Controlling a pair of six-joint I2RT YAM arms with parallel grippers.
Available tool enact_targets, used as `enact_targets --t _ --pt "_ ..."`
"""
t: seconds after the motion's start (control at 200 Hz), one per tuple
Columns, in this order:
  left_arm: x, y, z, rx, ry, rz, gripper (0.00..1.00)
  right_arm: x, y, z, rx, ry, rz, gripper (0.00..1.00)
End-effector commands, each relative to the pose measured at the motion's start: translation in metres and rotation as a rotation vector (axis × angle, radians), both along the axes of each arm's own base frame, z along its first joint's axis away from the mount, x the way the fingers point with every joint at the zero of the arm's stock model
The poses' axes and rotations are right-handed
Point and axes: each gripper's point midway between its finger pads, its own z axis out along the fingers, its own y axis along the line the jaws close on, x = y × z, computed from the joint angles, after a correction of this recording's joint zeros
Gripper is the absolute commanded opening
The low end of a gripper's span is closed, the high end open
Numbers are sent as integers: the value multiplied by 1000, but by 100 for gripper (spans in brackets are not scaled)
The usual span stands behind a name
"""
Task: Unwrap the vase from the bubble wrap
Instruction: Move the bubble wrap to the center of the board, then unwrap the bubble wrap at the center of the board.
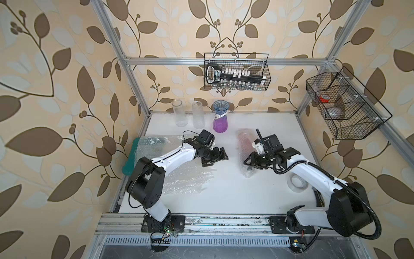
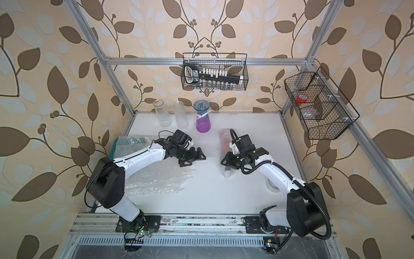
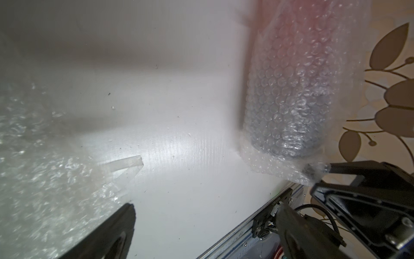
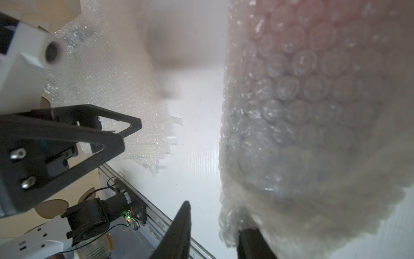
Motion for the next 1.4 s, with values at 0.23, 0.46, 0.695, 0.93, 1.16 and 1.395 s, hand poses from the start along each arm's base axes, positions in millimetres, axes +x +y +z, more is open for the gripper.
enact_targets --t 0.23,0.46,0.695,0.93,1.16,1.395 --pt "16 -56 31 -51 -27 -39 99 -1 -35 33 -127 -81 -73 52" --pt "17 -97 30 -48 -20 -83 99 -2 -84 43 -272 -83 -194 52" --pt "13 -107 22 -37 6 -85 98 -1 -81 27 -243 -51 -187 53" --pt "2 -114 18 -64 32 -113 78 5 -55 11 -101 -32 -132 53" --pt "-6 -123 11 -85 68 -143 74 11 -49 -6 -97 7 -108 51" --pt "-10 -130 3 -83 95 -157 66 3 -48 -19 -109 54 -87 47"
